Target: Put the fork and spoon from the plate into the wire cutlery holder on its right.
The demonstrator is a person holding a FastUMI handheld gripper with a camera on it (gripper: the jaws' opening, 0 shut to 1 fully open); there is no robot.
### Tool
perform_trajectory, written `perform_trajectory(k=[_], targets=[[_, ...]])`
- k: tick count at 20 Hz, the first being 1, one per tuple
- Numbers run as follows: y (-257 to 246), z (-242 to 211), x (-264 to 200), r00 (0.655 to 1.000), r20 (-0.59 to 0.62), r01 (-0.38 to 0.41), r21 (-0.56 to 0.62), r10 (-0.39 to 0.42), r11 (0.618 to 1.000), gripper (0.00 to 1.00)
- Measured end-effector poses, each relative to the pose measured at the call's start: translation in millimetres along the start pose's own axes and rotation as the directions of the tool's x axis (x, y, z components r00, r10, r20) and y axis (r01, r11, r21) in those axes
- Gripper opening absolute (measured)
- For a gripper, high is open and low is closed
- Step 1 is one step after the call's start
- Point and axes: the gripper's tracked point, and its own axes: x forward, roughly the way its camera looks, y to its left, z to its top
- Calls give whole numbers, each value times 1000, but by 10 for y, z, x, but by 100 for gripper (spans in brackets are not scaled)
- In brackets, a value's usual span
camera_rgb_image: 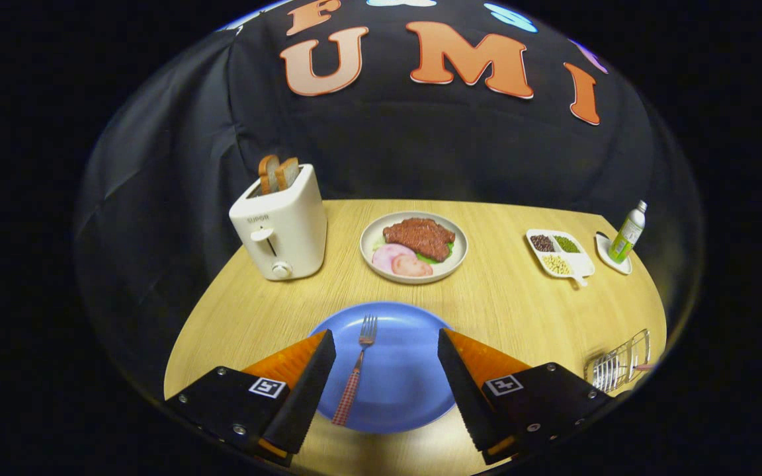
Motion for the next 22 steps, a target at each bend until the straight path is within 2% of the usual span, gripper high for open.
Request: perform_trajectory(k=[4,5,6,8,9,11,13,14,17,22], targets=[[156,-366,156,997,-83,-3,-17,2,1000,82],[192,-435,195,995,-98,-4,-25,1,1000,74],[217,-492,218,994,-110,-4,-31,0,1000,71],[253,-594,269,991,-133,-6,-40,0,999,59],[278,-646,290,989,-147,-8,-41,2,999,47],[295,-728,310,985,-171,-10,-39,3,999,33],[225,-783,349,984,-179,16,-48,-24,999,22],[188,-779,358,984,-176,24,-46,-32,999,19],[206,-761,371,982,-187,-18,-2,18,1000,10],[52,-457,202,991,-123,-58,8,58,998,6]])
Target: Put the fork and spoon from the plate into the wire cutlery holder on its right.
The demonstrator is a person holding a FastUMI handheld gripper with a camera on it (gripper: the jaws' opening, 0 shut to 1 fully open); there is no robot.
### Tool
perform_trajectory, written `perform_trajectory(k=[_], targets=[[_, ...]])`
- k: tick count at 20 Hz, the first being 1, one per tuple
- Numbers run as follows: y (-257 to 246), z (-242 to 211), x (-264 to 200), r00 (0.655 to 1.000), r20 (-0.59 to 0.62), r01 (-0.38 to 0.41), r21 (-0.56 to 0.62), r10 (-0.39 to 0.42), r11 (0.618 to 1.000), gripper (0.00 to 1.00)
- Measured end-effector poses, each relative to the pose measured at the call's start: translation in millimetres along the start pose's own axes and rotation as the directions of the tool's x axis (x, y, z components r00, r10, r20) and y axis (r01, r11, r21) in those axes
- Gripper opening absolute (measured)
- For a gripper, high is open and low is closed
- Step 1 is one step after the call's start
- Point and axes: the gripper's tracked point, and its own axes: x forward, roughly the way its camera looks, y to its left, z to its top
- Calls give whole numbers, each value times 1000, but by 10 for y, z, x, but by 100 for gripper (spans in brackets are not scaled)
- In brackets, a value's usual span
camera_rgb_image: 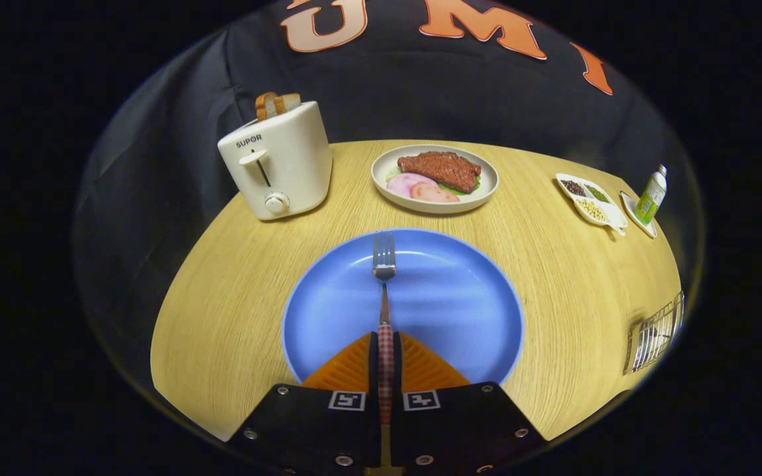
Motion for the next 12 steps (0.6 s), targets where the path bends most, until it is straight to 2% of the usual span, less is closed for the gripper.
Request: perform_trajectory(k=[6,12], targets=[[-468,306,-521,996,83,19,-7,-18,1000,6],[-1344,512,-996,985,127,116,24,-118,993,6]])
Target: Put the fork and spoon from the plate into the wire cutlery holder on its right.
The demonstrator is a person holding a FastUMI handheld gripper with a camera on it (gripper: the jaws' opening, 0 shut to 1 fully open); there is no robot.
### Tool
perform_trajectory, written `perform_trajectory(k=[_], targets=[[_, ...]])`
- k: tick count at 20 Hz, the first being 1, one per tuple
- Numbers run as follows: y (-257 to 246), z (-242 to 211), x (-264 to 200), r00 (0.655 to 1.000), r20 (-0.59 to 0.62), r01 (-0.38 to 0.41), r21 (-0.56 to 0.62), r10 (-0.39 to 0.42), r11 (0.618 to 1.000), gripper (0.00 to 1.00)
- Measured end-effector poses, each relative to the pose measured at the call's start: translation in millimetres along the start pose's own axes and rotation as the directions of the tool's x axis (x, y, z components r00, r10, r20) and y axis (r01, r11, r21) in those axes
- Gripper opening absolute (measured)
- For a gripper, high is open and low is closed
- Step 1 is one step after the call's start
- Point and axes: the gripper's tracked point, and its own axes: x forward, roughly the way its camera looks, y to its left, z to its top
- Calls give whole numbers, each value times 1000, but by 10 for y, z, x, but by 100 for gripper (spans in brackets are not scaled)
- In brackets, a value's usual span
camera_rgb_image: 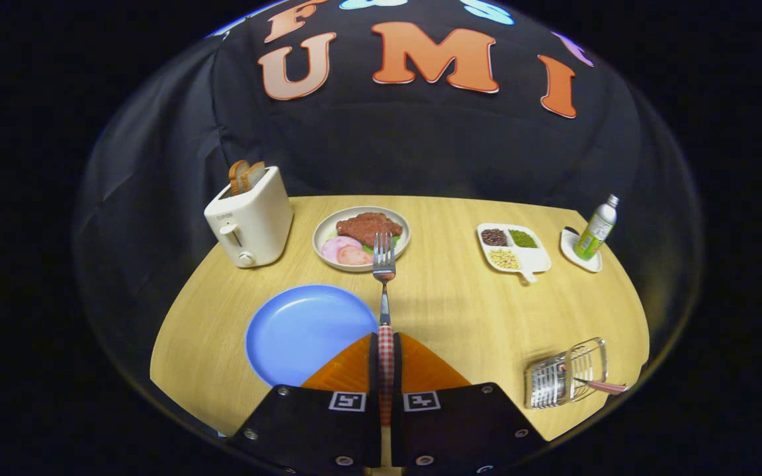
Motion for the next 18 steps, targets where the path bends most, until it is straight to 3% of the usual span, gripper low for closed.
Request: perform_trajectory(k=[5,10,18], targets=[[-764,-2,-259,996,-23,87,28,-86,996,6],[-1255,-245,-543,986,-111,125,17,-122,992,6],[-1584,-583,-790,947,-307,94,-29,-98,995,6]])
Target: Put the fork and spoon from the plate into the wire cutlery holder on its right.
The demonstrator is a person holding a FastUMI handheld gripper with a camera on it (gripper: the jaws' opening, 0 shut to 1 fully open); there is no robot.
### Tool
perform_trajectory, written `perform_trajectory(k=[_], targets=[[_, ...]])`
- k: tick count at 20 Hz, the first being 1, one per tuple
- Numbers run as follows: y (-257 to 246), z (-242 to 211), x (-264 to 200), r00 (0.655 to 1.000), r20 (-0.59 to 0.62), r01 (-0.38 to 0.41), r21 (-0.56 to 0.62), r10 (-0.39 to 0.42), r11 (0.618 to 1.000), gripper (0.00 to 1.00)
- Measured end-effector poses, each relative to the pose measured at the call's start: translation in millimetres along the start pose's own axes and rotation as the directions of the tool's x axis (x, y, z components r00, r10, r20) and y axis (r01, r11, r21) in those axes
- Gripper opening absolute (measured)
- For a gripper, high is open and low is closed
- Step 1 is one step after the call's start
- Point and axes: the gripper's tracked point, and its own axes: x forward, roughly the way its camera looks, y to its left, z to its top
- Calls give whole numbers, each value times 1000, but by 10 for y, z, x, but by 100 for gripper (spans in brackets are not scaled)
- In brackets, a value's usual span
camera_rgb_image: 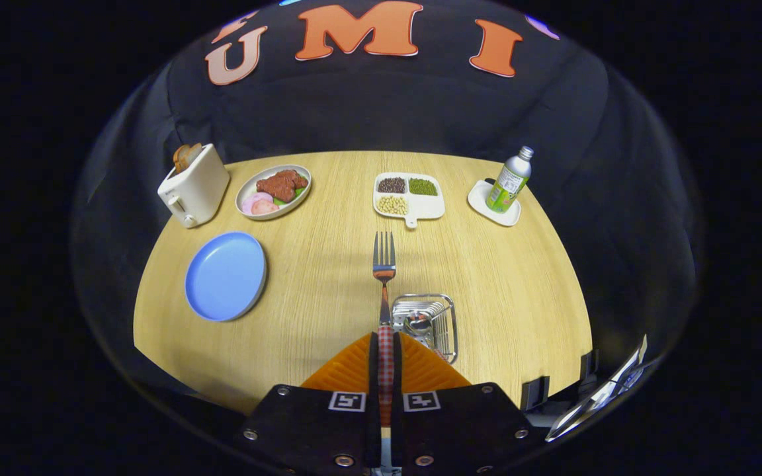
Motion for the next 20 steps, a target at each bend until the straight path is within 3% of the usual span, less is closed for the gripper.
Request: perform_trajectory(k=[10,15,20], targets=[[-199,-411,-3,954,-297,-37,-15,31,999,6],[-353,-486,42,914,-405,-54,-99,10,994,7],[-326,-489,140,854,-517,-112,-94,48,989,7]])
